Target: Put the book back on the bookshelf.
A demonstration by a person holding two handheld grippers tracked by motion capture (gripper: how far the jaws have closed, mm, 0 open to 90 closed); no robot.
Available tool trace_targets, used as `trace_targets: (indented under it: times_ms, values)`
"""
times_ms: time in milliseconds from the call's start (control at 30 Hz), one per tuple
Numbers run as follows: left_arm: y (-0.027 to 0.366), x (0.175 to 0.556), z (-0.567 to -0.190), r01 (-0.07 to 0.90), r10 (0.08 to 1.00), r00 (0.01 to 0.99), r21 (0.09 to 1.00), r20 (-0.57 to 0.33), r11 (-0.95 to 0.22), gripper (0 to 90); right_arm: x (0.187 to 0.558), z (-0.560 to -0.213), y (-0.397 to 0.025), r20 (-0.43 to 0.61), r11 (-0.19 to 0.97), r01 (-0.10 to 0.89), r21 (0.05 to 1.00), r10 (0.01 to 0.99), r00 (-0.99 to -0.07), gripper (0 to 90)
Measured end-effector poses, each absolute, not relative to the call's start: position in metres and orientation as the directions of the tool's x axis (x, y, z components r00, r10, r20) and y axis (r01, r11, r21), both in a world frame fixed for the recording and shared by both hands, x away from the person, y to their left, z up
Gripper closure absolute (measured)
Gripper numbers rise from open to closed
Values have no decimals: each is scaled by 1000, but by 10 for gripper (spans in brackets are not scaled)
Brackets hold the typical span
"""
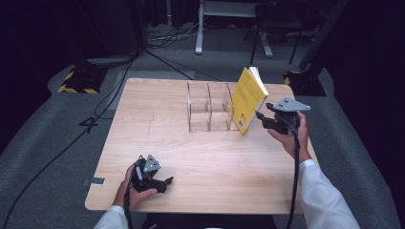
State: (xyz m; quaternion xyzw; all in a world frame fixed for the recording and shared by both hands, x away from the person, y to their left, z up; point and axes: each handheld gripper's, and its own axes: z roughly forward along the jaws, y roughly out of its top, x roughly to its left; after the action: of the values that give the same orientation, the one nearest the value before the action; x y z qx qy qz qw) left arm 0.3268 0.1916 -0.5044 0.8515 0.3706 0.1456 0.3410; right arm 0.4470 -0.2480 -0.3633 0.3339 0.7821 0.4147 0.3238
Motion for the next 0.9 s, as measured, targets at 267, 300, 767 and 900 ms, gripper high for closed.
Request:
trace_targets:
  times_ms: [267, 300, 767, 900]
  values:
    - [192, 327, -504, 532, 731, 683, 689, -5, -493, 150, 435, -362, -251, -241, 458, 249, 853, 770, -591, 451]
    - [192, 327, -504, 532, 730, 683, 689, -5, -493, 150, 433, -362, -252, -244, 463, 250, 850, 767, -593, 449]
    - [191, 328, -505, 531, 731, 683, 690, -5, -492, 147, 414, -377, -259, -285, 542, 252, 802, 717, -636, 350]
    - [191, 328, -505, 531, 731, 683, 690, -5, -492, 147, 408, -383, -260, -307, 587, 254, 769, 688, -658, 324]
